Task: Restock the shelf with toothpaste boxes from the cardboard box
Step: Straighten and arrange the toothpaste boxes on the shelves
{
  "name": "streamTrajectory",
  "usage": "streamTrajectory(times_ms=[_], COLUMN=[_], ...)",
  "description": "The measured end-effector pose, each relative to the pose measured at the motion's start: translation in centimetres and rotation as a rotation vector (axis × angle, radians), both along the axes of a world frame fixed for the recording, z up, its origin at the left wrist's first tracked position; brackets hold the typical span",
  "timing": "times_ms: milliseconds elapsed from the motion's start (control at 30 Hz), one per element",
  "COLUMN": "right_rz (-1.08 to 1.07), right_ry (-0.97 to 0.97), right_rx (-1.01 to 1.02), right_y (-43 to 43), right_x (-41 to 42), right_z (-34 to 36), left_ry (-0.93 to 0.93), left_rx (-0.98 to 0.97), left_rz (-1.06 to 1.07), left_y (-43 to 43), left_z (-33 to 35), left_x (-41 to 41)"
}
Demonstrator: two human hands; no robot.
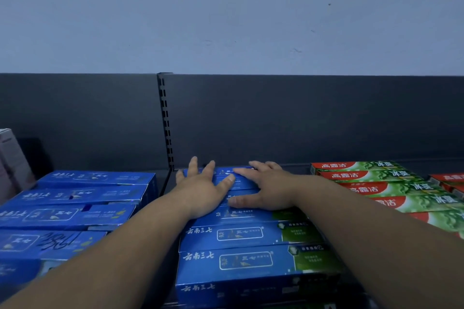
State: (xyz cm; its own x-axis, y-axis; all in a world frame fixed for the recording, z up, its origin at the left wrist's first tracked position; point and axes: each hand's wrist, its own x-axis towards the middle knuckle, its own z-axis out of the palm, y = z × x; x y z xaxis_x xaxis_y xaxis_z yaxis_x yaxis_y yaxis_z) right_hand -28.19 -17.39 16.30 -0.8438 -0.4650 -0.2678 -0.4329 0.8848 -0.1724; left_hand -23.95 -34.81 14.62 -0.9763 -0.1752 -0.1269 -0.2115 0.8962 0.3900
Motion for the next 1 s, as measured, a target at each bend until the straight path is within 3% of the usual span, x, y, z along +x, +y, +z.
streamTrajectory(times_ms=[333,500,633,800,1000], right_rz=[-0.051,-0.03,0.007,-0.034,-0.123], right_ry=[-0.013,-0.016,-0.074,-0.032,0.02], right_rx=[-0.062,-0.122,-0.043,-0.123,-0.261], right_y=[0.7,3.2,5.5,5.0,5.8], right_x=[1.3,5.9,10.0,11.6,12.8], right_z=[0.2,1.6,1.1,-0.2,-0.6], left_ry=[0.006,0.054,0.06,0.097,0.222], left_rx=[0.008,0.066,0.099,0.139,0.339], left_rz=[-0.033,-0.053,-0.115,-0.142,-0.086], left_y=[0.5,0.7,1.0,1.6,2.0], left_z=[0.5,-0.2,-0.8,-1.1,-1.4], left_x=[1.7,6.9,11.1,12.1,13.8])
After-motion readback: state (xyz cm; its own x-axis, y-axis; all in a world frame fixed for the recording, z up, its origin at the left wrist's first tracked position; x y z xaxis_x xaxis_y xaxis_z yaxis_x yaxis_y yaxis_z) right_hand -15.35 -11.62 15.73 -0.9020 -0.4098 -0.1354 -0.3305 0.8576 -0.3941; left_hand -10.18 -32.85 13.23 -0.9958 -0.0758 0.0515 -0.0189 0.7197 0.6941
